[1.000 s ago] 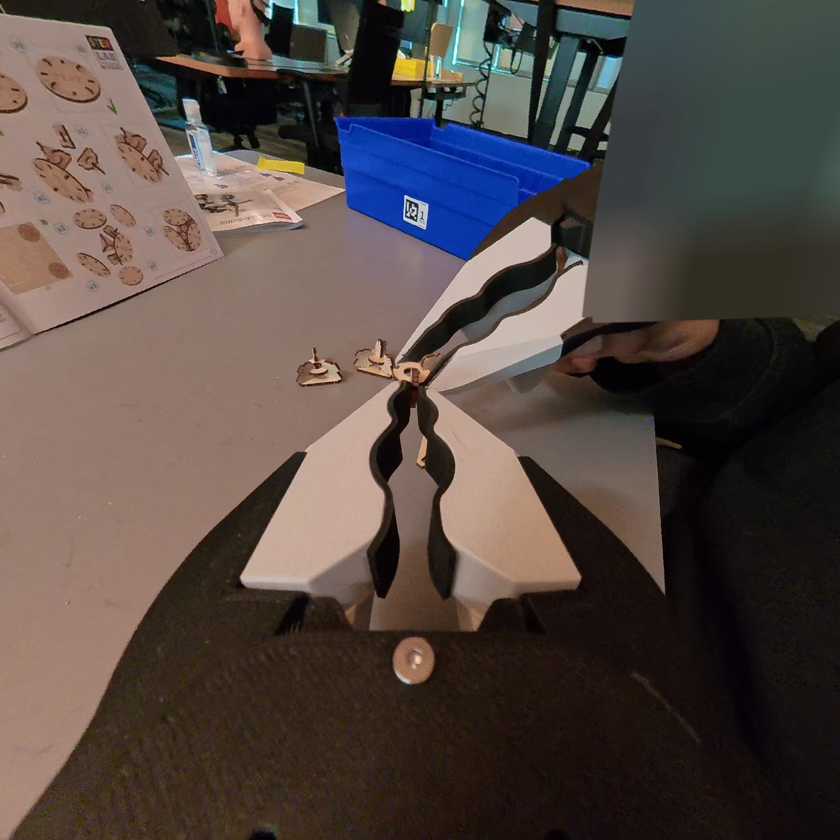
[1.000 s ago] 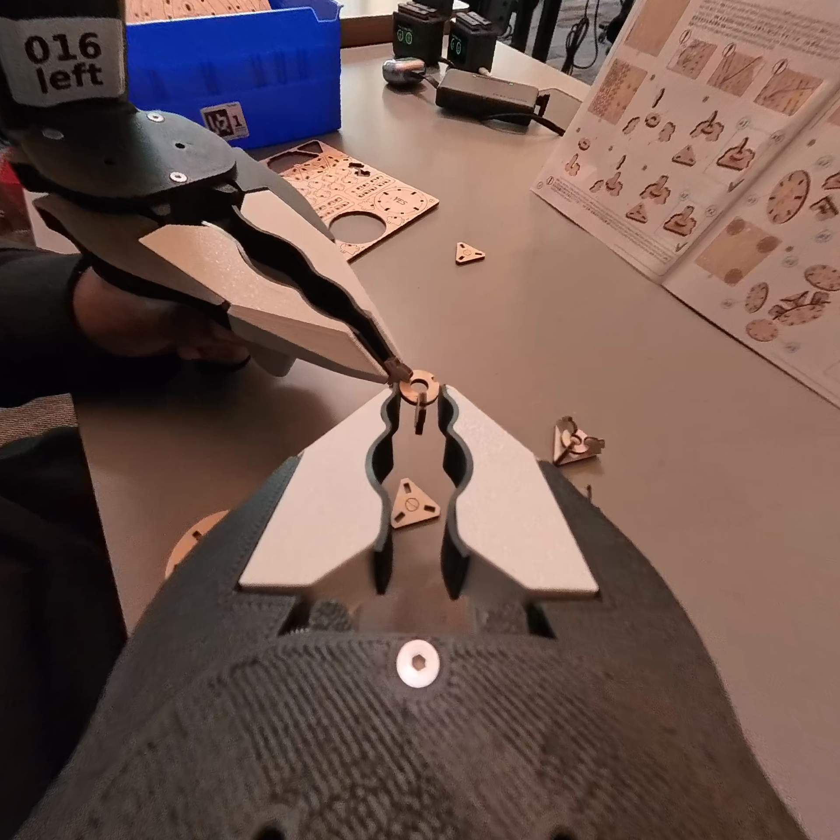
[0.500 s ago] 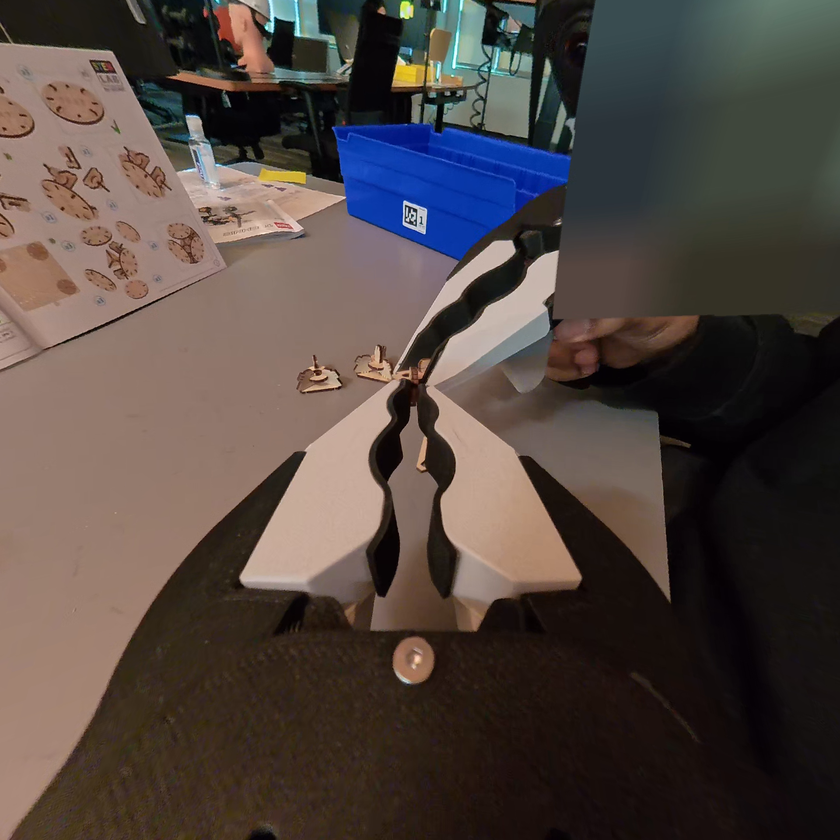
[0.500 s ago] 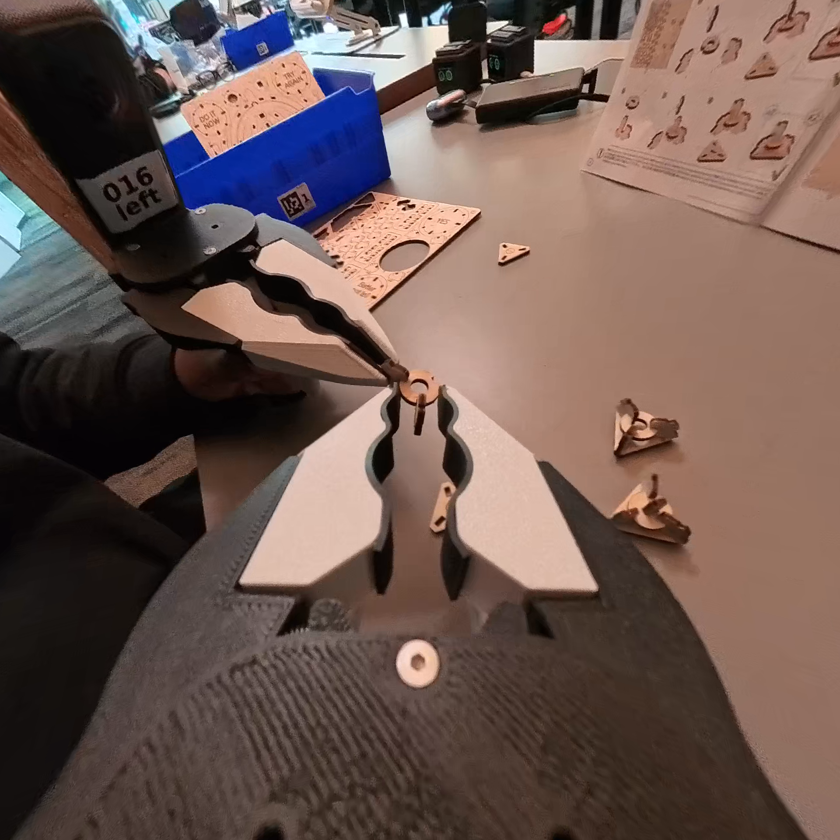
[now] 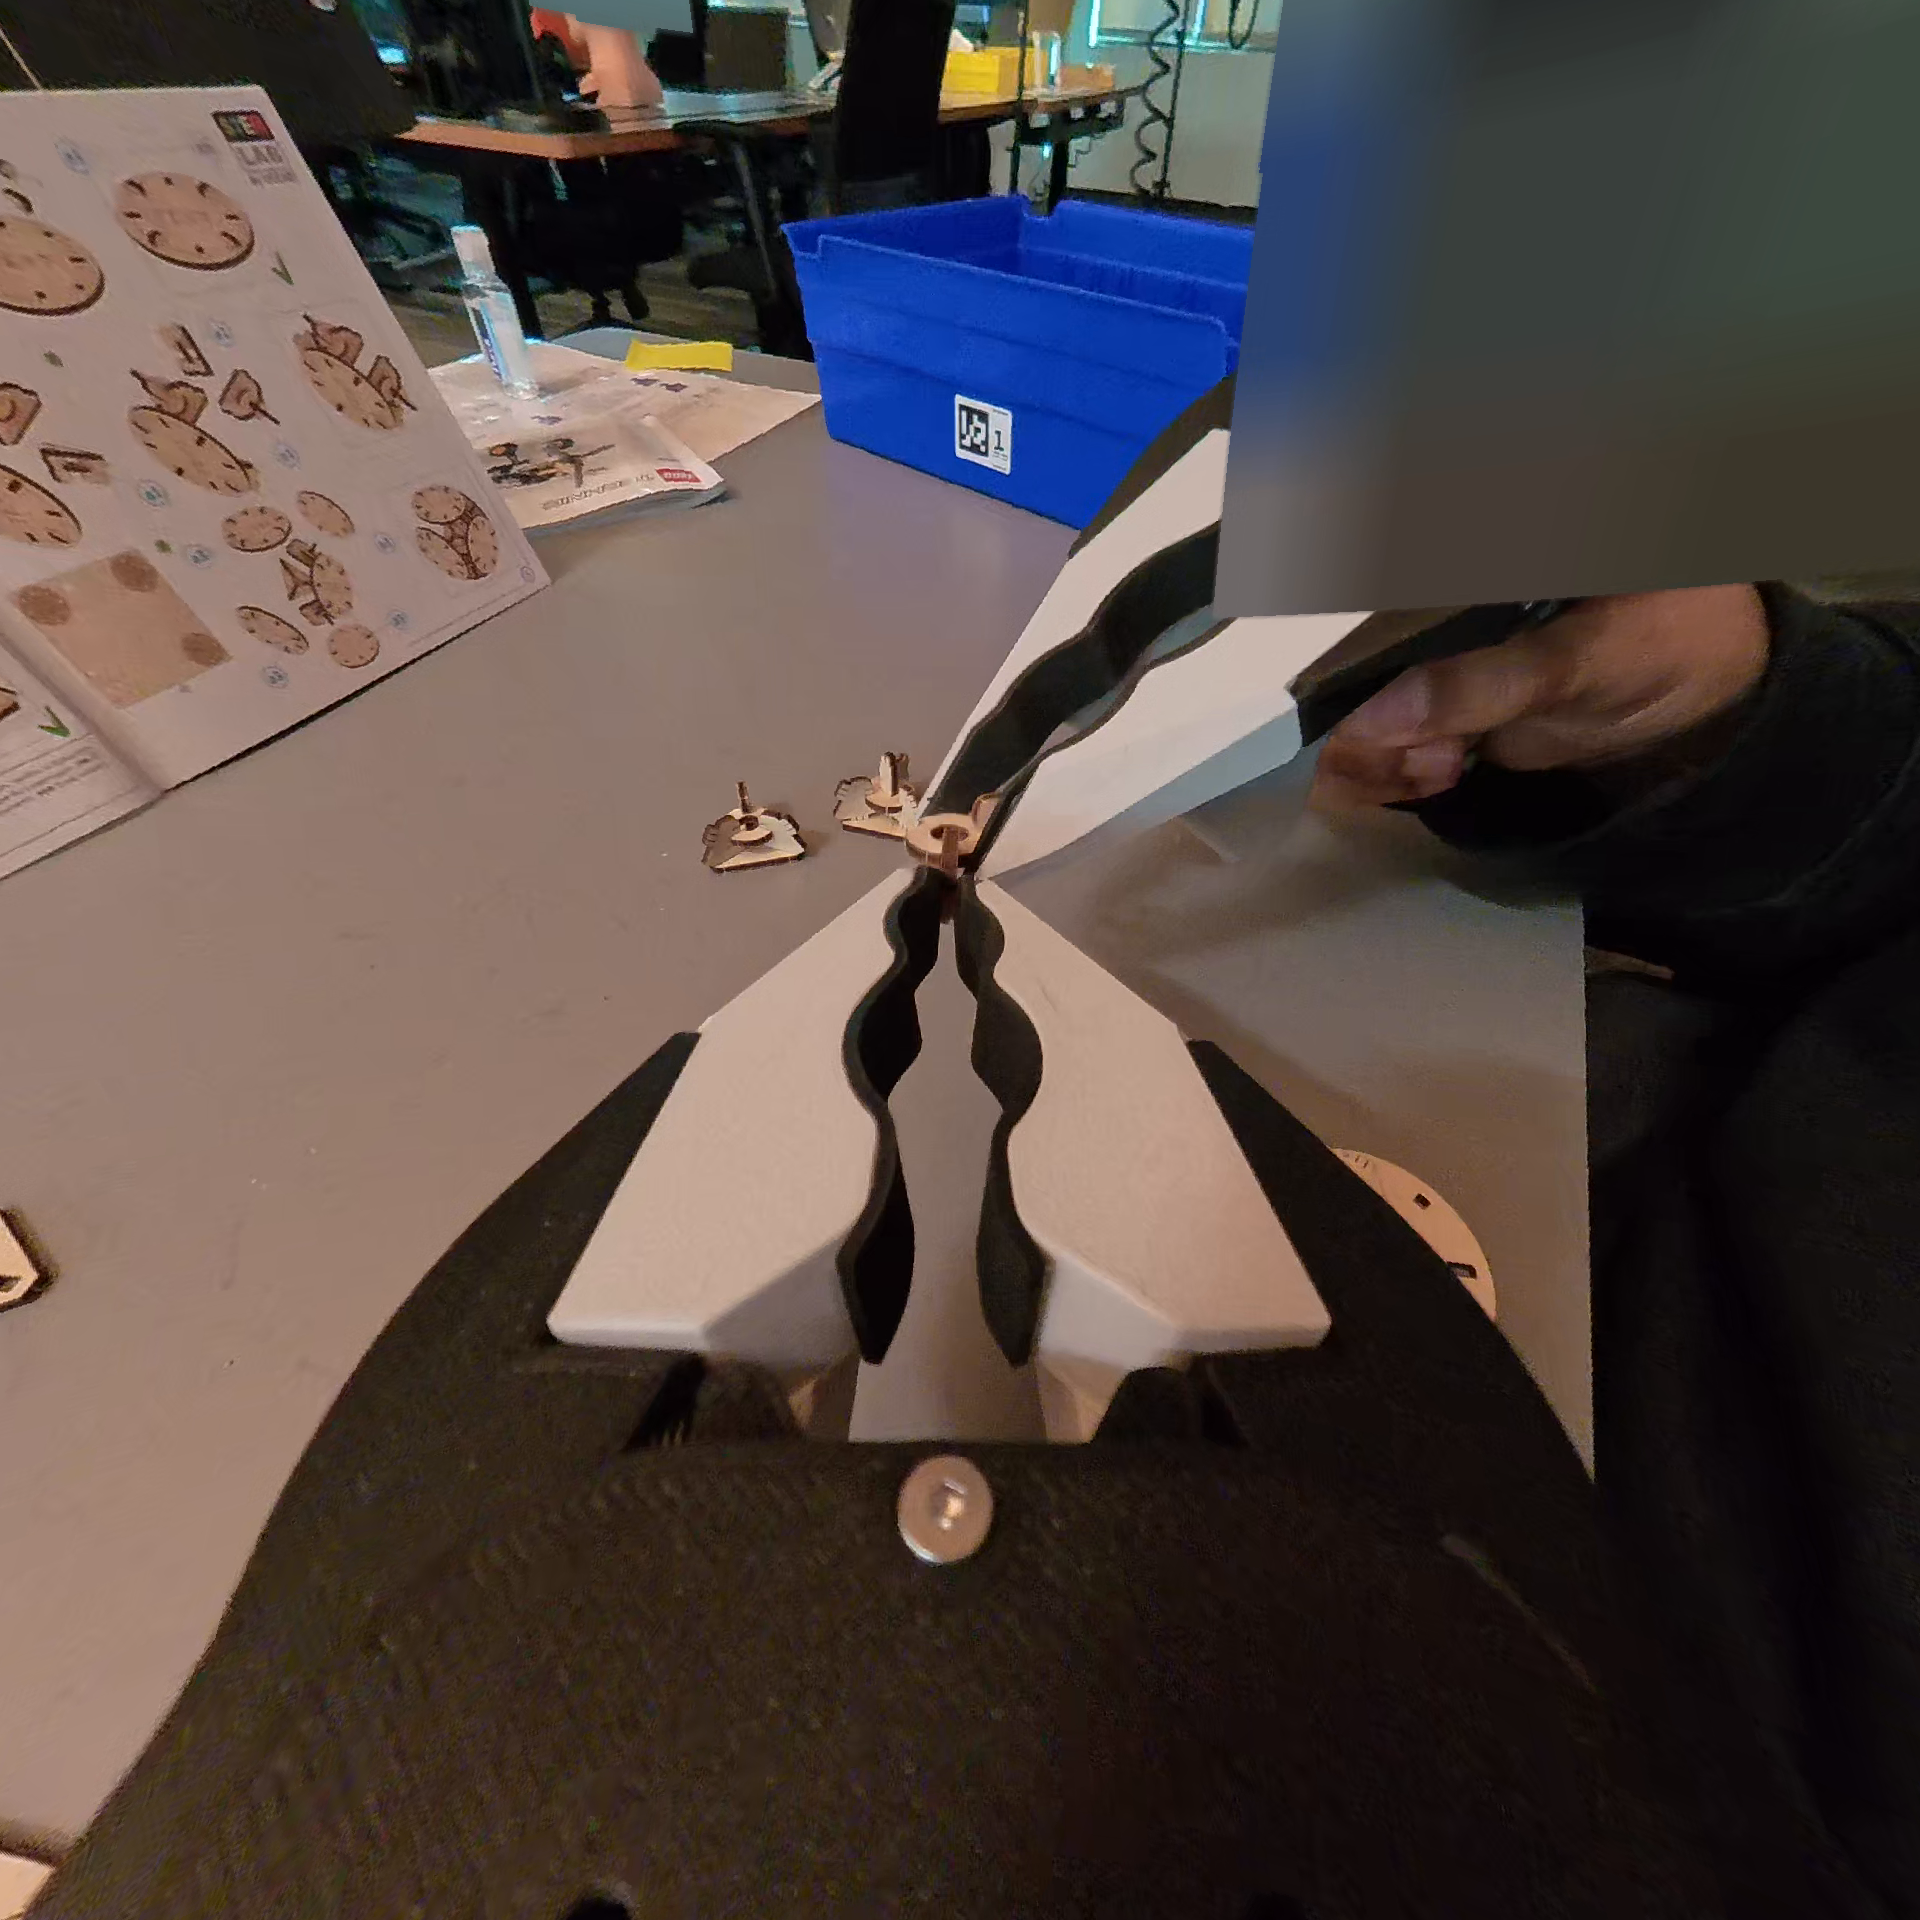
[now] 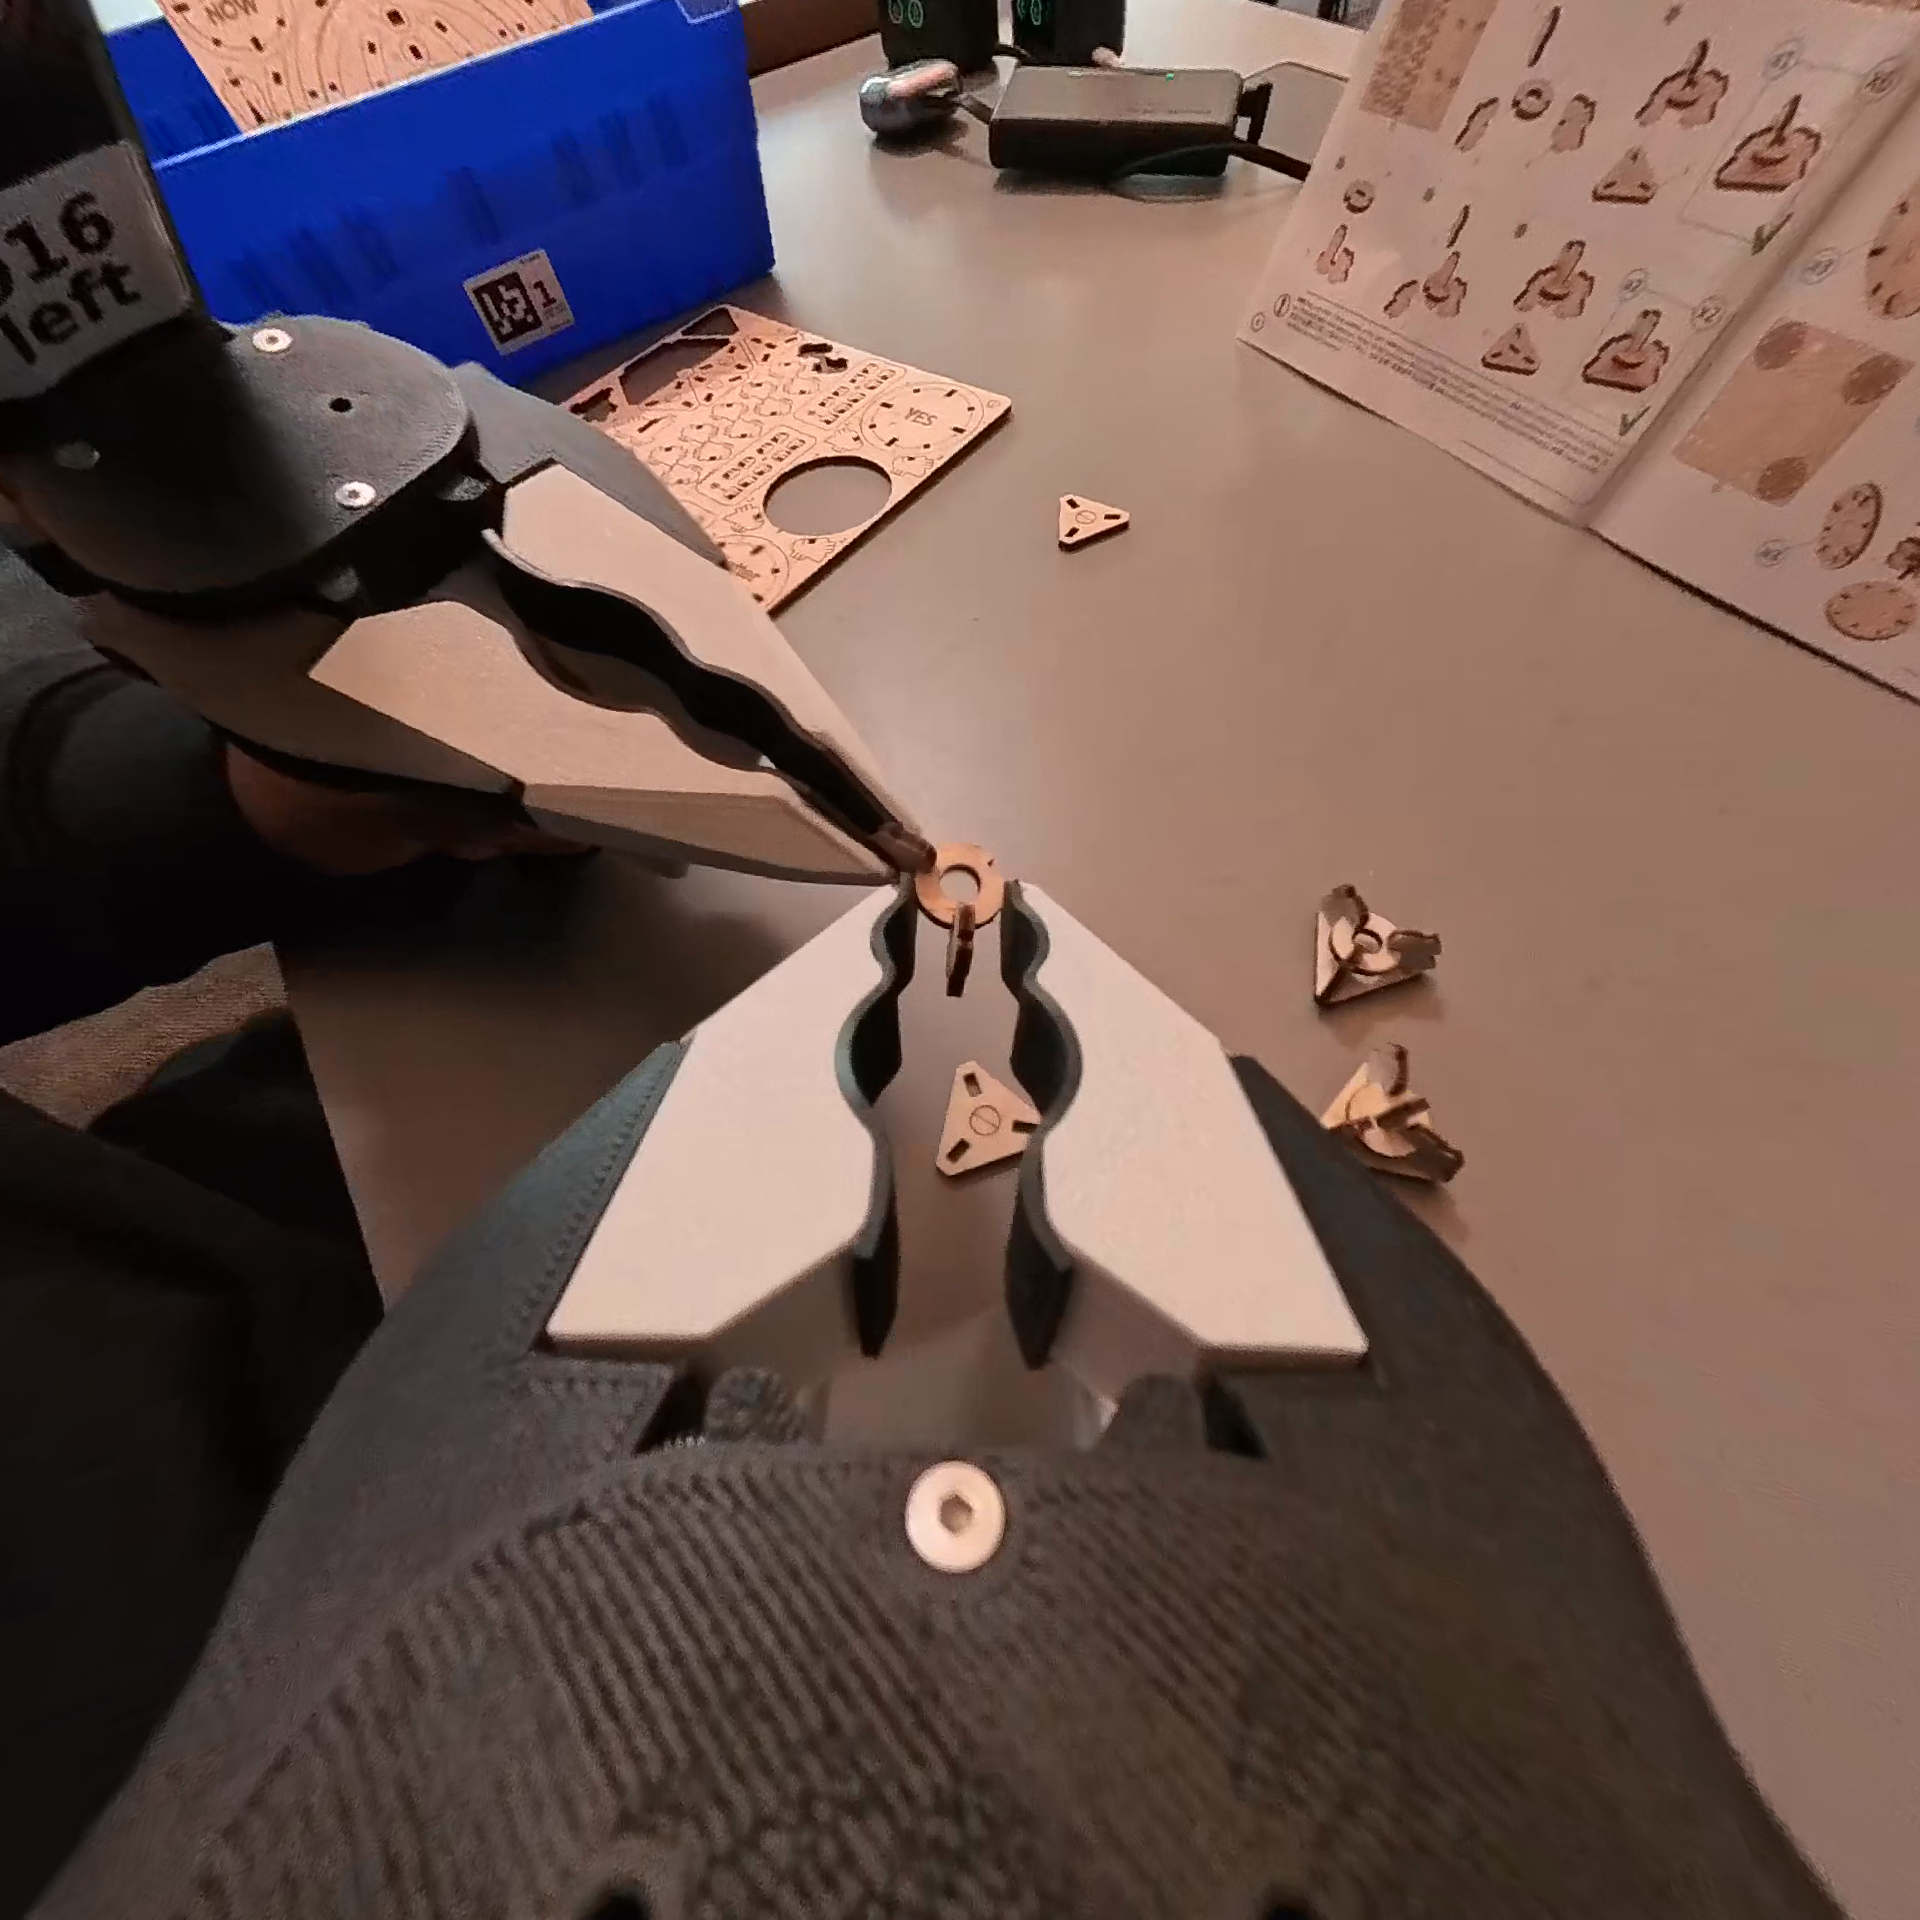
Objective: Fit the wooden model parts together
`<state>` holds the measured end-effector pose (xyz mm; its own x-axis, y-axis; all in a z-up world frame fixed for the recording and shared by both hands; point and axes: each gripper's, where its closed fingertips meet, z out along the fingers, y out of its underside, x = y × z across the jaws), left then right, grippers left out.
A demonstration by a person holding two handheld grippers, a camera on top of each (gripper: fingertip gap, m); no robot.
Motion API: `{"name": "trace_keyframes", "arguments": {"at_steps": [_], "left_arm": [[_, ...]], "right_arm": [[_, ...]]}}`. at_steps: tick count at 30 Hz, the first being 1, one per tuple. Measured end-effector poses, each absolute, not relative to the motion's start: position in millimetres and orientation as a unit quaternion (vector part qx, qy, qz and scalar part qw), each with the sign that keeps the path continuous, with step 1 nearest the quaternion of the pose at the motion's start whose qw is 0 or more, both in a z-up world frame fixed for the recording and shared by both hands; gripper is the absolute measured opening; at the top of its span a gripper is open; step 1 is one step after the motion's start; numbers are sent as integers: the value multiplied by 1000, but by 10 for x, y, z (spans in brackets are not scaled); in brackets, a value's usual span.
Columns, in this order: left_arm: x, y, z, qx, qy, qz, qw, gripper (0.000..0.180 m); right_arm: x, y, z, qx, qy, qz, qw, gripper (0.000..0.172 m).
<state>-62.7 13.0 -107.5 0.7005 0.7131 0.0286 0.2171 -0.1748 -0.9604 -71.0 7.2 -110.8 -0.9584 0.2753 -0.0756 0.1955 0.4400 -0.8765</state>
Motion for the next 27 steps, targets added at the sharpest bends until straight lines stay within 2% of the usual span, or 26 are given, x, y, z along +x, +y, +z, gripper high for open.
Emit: {"name": "trace_keyframes", "arguments": {"at_steps": [13, 27], "left_arm": [[-638, 133, -1050, -735, -300, 261, 549, 2], [-635, 119, -1038, -728, -307, 240, 564, 1]], "right_arm": [[-734, 89, -1048, -82, -856, 484, 161, 15], [-745, 67, -1036, -30, -851, 474, 224, 15]]}}
